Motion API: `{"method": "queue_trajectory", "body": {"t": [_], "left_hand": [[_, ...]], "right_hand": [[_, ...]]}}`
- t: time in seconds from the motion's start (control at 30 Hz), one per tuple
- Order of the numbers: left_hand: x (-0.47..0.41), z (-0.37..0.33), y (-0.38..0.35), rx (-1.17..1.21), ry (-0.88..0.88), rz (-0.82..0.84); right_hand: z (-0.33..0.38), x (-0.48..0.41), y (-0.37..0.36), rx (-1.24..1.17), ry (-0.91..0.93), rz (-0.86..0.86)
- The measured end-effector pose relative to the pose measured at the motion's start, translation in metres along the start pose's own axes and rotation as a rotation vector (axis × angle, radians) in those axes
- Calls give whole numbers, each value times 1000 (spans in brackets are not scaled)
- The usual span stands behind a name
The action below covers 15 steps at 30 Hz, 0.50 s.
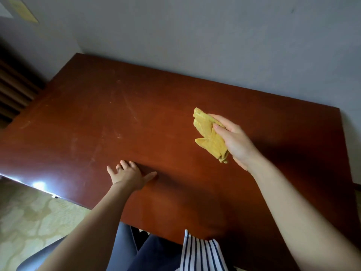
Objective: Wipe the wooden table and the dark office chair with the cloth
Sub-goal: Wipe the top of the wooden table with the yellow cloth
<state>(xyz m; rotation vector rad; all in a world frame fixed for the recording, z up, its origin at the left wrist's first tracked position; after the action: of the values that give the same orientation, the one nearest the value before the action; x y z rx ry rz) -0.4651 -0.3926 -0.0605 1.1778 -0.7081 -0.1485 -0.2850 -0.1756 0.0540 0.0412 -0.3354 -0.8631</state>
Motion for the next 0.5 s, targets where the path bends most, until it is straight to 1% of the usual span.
{"method": "queue_trajectory", "body": {"t": [0.07, 0.2, 0.27, 0.33, 0.4, 0.5], "left_hand": [[-3, -5, 8, 34, -31, -20], [-9, -20, 22, 126, -189, -122], [-13, -30, 24, 177, -278, -161], [-11, -42, 21, 187, -402, -157], [-11, -51, 13, 133, -518, -117], [-16, -52, 1, 33, -611, -91]], "right_hand": [[-2, -7, -6, -9, -15, 4], [-13, -17, -26, -34, -73, -4], [-25, -21, -37, -8, -100, -30], [-44, -19, -45, 14, -135, -114], [-66, -11, -52, 9, -180, -241], [-105, 13, -63, -49, -307, -399]]}}
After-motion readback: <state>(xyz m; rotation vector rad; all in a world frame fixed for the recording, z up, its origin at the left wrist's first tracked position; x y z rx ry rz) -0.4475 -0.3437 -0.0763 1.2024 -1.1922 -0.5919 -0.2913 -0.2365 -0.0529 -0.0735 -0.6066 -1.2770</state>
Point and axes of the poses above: each hand's wrist, its own x-axis away from the middle knuckle, its own y-axis out of the back of the hand, z = x × y, the point moved 6 cm from there along -x, towards the middle knuckle, and after that the axes turned 12 degrees about -z, right-handed, at the moved point
